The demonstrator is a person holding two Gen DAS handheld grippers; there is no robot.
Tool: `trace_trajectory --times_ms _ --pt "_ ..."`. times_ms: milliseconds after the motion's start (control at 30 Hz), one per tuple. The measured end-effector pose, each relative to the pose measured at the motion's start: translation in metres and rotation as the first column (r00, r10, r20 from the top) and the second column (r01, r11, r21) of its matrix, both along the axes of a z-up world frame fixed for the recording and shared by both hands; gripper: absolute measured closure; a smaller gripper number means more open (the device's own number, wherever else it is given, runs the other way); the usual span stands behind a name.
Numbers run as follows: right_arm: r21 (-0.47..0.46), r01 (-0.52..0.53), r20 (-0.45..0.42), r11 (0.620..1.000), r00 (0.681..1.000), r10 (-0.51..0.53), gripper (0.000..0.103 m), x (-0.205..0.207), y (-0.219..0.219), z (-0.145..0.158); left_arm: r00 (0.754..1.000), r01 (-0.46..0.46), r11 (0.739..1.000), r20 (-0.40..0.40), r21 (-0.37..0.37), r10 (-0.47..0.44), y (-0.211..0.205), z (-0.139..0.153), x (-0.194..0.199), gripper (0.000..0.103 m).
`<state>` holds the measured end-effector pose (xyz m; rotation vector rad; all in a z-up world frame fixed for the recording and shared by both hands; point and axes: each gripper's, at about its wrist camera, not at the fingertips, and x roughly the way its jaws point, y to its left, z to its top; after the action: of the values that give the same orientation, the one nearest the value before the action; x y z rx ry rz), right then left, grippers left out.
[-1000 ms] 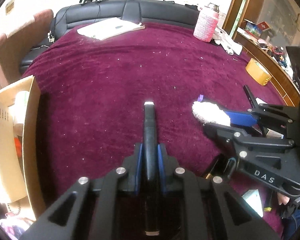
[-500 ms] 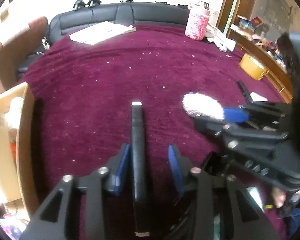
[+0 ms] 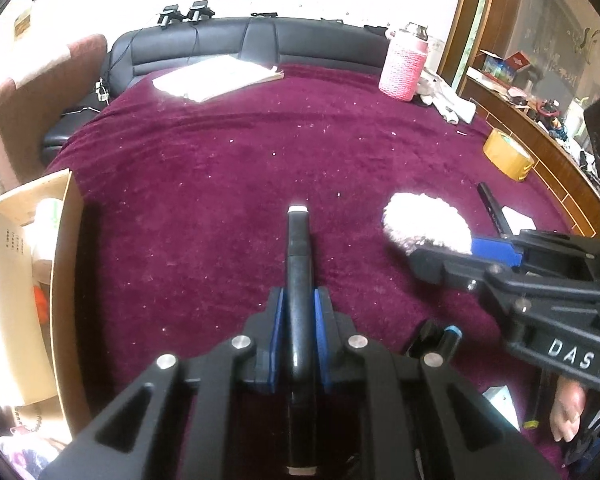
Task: Organize objects
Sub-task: 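Lift the marker and pom-pom and carry both toward the cardboard box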
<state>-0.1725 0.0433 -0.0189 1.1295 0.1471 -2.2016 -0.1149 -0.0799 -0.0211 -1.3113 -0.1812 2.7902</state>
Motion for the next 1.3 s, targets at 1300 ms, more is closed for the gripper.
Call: trace_trajectory --times_ms 1300 --pt "-0.187 0.005 -0.006 0.982 1.000 -0.006 0.073 0.093 0.011 0.071 0.985 0.027 0.977 -0.174 0.211 0.011 -0.028 0.066 0.092 0.089"
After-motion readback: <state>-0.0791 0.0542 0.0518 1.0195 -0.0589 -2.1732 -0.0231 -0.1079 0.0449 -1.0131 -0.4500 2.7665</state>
